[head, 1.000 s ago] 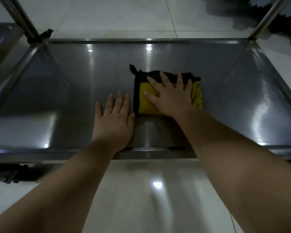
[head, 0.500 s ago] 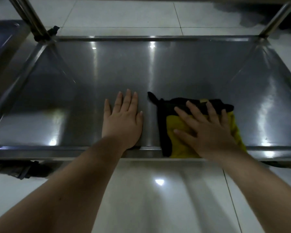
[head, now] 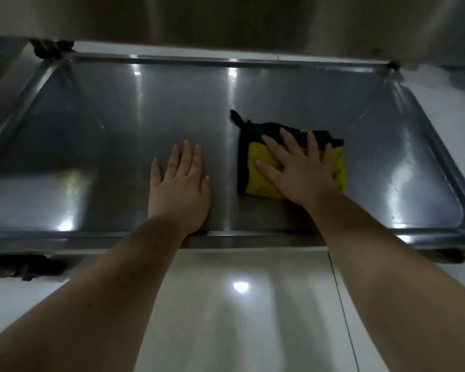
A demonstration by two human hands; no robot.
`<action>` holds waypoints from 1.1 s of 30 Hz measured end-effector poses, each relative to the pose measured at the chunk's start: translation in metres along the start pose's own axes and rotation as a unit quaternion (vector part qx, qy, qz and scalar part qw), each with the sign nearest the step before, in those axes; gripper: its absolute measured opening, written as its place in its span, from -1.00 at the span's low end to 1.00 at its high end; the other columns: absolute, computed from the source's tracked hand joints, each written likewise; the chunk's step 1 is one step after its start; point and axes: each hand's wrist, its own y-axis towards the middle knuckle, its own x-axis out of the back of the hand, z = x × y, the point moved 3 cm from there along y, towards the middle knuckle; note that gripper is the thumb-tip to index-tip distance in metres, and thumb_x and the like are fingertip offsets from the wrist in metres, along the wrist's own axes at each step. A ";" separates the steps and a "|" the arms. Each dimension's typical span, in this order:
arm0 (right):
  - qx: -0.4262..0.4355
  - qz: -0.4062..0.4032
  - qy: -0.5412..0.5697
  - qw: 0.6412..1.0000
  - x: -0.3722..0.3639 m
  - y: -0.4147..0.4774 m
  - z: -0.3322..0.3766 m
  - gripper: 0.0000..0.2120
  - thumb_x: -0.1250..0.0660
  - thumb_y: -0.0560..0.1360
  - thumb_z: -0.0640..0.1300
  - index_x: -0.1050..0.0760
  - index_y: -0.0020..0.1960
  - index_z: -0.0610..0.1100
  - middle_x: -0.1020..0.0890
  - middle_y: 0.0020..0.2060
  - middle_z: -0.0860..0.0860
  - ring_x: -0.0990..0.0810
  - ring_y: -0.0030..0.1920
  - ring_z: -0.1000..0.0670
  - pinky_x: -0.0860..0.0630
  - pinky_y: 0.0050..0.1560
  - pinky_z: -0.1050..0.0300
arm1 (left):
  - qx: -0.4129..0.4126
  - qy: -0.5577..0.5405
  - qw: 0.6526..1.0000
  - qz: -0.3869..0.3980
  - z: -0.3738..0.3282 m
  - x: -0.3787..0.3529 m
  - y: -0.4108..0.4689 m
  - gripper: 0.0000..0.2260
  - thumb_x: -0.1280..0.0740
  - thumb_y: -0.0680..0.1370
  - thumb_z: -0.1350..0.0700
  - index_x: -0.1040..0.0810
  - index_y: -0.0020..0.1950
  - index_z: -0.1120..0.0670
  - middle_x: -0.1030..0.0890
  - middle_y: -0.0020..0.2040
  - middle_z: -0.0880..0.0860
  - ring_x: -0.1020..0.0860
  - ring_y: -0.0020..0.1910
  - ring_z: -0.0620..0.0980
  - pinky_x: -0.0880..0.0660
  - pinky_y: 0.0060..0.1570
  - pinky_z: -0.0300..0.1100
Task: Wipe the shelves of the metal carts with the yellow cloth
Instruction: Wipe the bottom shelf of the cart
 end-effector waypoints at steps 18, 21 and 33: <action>-0.059 0.034 0.006 0.998 -0.012 -0.072 0.000 -0.32 0.09 0.44 0.53 0.23 0.49 0.44 0.18 0.57 0.24 0.25 0.56 -0.19 0.32 0.45 -0.37 | -0.030 -0.018 0.999 0.022 -0.012 0.000 -0.002 -0.46 0.09 0.67 -0.07 0.14 0.62 0.05 0.13 0.63 0.03 0.17 0.59 0.03 0.23 0.52 0.17; -0.110 0.046 0.007 0.993 -0.006 -0.076 -0.042 -0.33 0.07 0.45 0.51 0.20 0.49 0.43 0.17 0.57 0.25 0.23 0.57 -0.17 0.29 0.45 -0.37 | -0.028 -0.019 0.999 0.023 -0.013 0.002 -0.001 -0.46 0.10 0.68 -0.07 0.14 0.62 0.04 0.12 0.63 0.02 0.17 0.59 0.02 0.25 0.52 0.16; -0.011 0.025 0.025 0.999 0.003 0.029 0.036 -0.32 0.16 0.47 0.52 0.20 0.53 0.36 0.17 0.59 0.11 0.25 0.54 -0.32 0.30 0.39 -0.49 | -0.008 0.018 1.000 0.014 -0.018 0.001 -0.002 -0.47 0.13 0.68 -0.09 0.16 0.62 0.02 0.16 0.62 0.00 0.19 0.59 0.01 0.20 0.52 0.15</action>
